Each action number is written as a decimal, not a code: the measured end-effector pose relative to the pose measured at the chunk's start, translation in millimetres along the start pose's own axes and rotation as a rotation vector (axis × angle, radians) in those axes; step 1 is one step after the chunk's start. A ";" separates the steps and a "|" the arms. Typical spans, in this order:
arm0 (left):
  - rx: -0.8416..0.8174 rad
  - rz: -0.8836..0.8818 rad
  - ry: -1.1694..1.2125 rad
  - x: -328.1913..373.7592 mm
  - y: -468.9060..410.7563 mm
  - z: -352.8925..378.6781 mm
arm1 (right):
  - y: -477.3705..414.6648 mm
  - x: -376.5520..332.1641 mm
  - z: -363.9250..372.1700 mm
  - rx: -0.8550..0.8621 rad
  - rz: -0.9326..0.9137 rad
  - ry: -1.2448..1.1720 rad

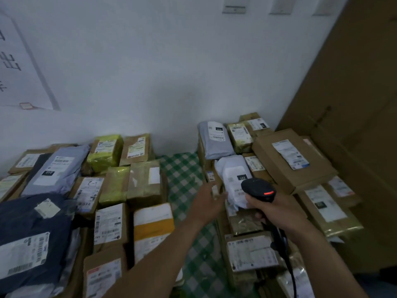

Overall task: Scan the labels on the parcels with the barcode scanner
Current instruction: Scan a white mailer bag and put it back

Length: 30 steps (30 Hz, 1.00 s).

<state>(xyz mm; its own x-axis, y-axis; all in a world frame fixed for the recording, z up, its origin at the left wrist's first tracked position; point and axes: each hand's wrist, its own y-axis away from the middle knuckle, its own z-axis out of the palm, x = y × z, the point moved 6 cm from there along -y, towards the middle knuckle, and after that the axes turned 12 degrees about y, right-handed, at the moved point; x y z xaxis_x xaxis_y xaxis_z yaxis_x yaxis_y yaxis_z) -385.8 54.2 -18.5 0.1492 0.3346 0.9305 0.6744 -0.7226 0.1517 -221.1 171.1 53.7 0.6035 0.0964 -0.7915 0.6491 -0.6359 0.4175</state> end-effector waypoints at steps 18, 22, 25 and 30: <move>0.274 -0.274 0.495 -34.4 -29.7 60.0 | -17.0 38.2 -23.8 0.073 0.047 -0.073; 0.304 -0.176 0.614 -18.4 -8.4 42.4 | -15.6 30.2 -19.5 0.170 -0.013 -0.065; 0.312 -0.158 0.642 -17.4 14.0 23.1 | -13.6 15.0 -7.3 0.194 -0.067 -0.094; 0.429 -0.143 0.701 -15.4 55.7 -20.3 | -9.6 -14.2 31.9 0.132 -0.165 -0.146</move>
<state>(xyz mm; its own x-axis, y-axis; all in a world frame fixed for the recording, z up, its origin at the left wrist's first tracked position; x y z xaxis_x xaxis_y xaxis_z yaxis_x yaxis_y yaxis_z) -365.1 -3.5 -17.6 -0.3480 -0.1507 0.9253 0.8907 -0.3610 0.2762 -250.6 151.3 46.8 0.4149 0.1016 -0.9042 0.6613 -0.7162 0.2230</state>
